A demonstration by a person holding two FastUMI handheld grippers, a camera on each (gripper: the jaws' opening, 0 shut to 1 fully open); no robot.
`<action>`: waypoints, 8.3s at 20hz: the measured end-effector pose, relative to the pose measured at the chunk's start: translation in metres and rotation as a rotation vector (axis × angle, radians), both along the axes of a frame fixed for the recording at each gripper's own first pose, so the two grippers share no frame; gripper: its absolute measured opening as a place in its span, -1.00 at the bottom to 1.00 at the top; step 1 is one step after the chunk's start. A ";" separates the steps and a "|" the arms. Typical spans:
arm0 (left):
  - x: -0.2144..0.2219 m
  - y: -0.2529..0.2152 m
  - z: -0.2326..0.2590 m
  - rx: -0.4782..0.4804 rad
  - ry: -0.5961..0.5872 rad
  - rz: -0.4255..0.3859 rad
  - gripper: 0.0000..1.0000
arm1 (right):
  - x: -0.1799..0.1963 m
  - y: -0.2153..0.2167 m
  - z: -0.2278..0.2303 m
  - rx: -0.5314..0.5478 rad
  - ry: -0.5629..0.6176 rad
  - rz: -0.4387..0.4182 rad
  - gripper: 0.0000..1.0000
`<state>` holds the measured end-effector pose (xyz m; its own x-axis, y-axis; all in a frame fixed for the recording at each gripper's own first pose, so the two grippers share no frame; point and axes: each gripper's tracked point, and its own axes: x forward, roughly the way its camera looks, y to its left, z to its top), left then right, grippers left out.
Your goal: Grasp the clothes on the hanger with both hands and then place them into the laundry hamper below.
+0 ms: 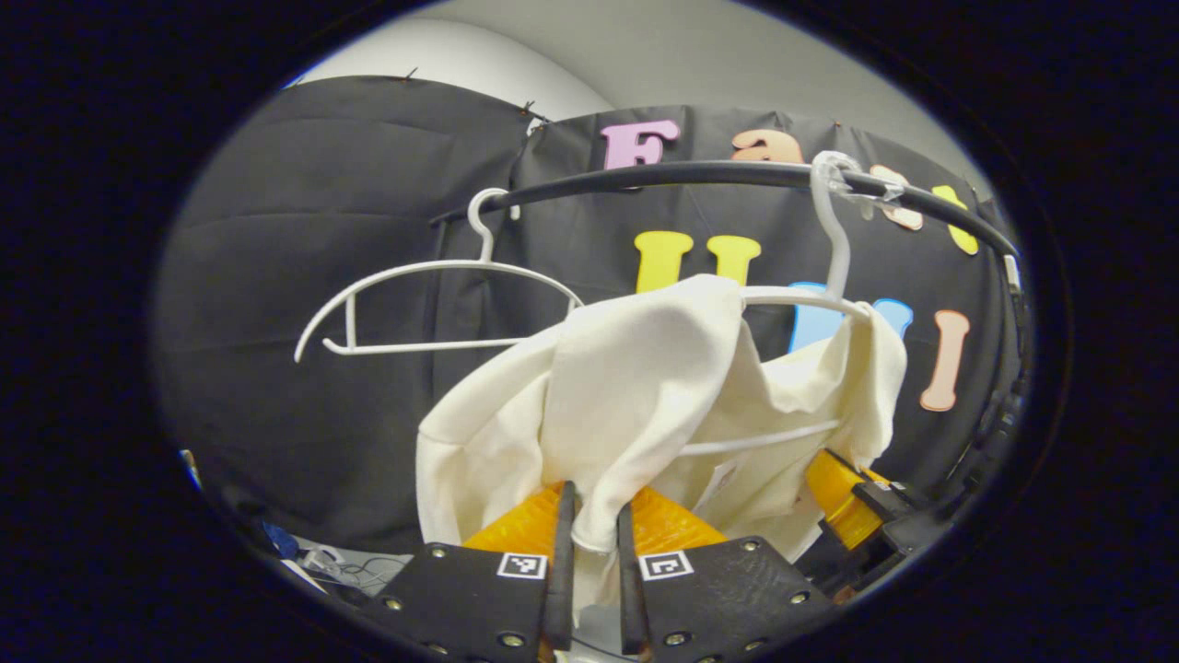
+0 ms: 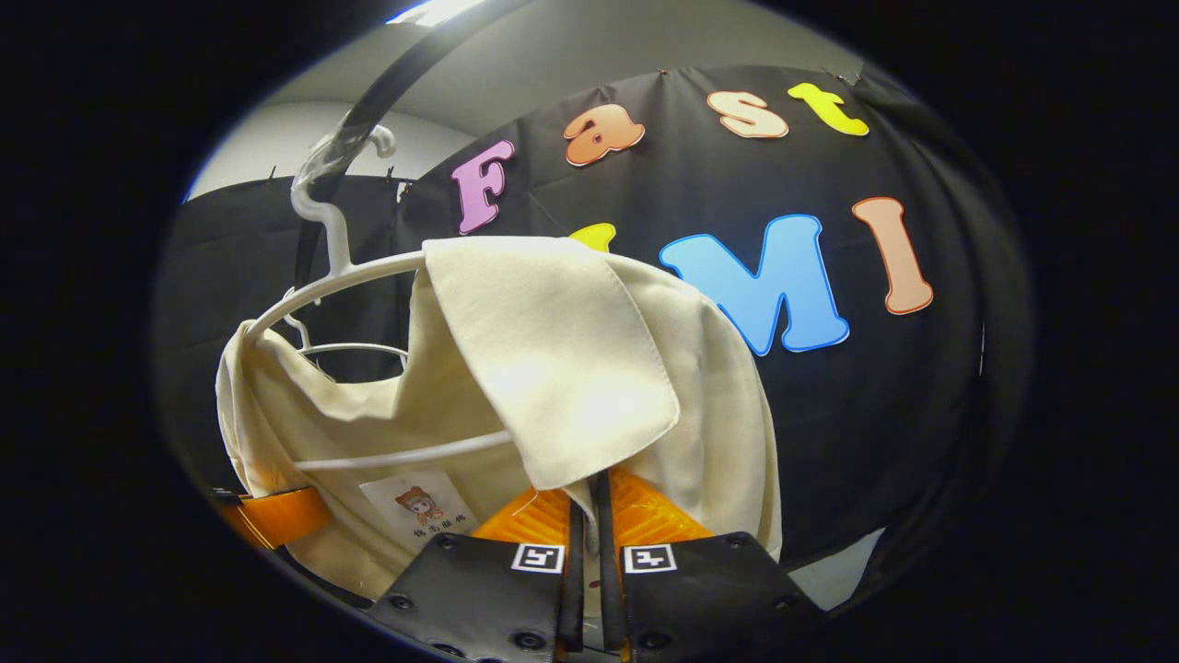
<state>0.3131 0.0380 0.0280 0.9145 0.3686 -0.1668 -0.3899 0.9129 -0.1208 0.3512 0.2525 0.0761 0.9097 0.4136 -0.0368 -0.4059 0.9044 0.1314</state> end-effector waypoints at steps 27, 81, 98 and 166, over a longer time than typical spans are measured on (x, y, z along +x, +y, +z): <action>-0.071 0.083 0.097 0.056 -0.199 -0.018 -0.96 | 0.031 -0.102 0.059 0.107 -0.168 -0.285 -0.98; -0.253 0.158 0.042 -0.053 -0.106 -0.403 -0.98 | -0.208 -0.016 -0.014 0.017 -0.071 -0.085 -1.00; -0.296 0.111 -0.126 -0.163 0.051 -0.684 -0.98 | -0.365 0.116 -0.195 -0.155 0.279 0.113 -0.98; -0.396 0.073 -0.107 0.145 0.045 -0.274 0.79 | -0.383 -0.108 -0.151 -0.114 0.119 -0.170 0.96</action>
